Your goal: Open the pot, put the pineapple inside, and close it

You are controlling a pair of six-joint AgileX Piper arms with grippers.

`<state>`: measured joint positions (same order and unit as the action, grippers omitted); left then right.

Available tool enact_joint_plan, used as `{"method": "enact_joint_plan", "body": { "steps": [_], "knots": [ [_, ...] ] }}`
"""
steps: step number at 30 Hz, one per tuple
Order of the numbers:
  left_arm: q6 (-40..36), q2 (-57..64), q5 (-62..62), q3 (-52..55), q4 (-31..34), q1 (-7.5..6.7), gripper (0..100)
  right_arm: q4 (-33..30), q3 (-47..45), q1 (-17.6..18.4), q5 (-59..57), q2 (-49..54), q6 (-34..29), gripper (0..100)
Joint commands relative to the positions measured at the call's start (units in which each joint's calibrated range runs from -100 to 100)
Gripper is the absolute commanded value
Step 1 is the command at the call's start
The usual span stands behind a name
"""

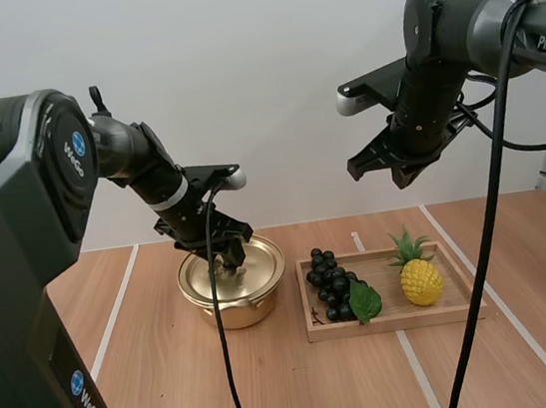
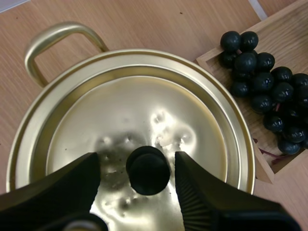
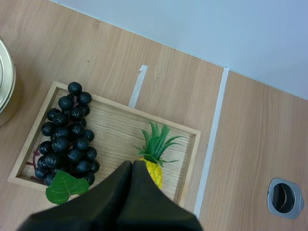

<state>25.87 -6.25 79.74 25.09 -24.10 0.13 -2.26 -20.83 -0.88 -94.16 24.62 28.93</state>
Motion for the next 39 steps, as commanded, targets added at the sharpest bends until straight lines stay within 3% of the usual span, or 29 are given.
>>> {"method": "enact_joint_plan", "body": {
  "steps": [1,9,15,23,32,39],
  "knots": [
    [1.4,0.0,-0.3,0.2,-2.3,-0.15,77,0.3,-0.2,-0.2,0.5,0.7,0.6,0],
    [1.8,0.0,-0.3,0.2,-3.0,-0.15,72,0.3,-0.2,-0.2,0.5,0.7,0.6,0],
    [1.8,-0.6,0.4,1.1,-1.1,-0.15,32,0.3,-0.2,-0.2,0.5,0.7,0.6,0],
    [1.8,-4.1,3.0,1.2,-0.5,-0.15,0,0.3,-0.2,-0.2,0.5,0.7,0.6,0],
    [2.2,-2.8,3.1,0.4,-0.5,-0.15,0,0.3,-0.2,-0.2,0.5,0.7,0.6,0],
    [2.1,7.5,7.9,-7.0,-0.5,-0.15,0,-1.1,-0.2,-0.2,-0.1,0.7,0.6,0]
  ]
}}
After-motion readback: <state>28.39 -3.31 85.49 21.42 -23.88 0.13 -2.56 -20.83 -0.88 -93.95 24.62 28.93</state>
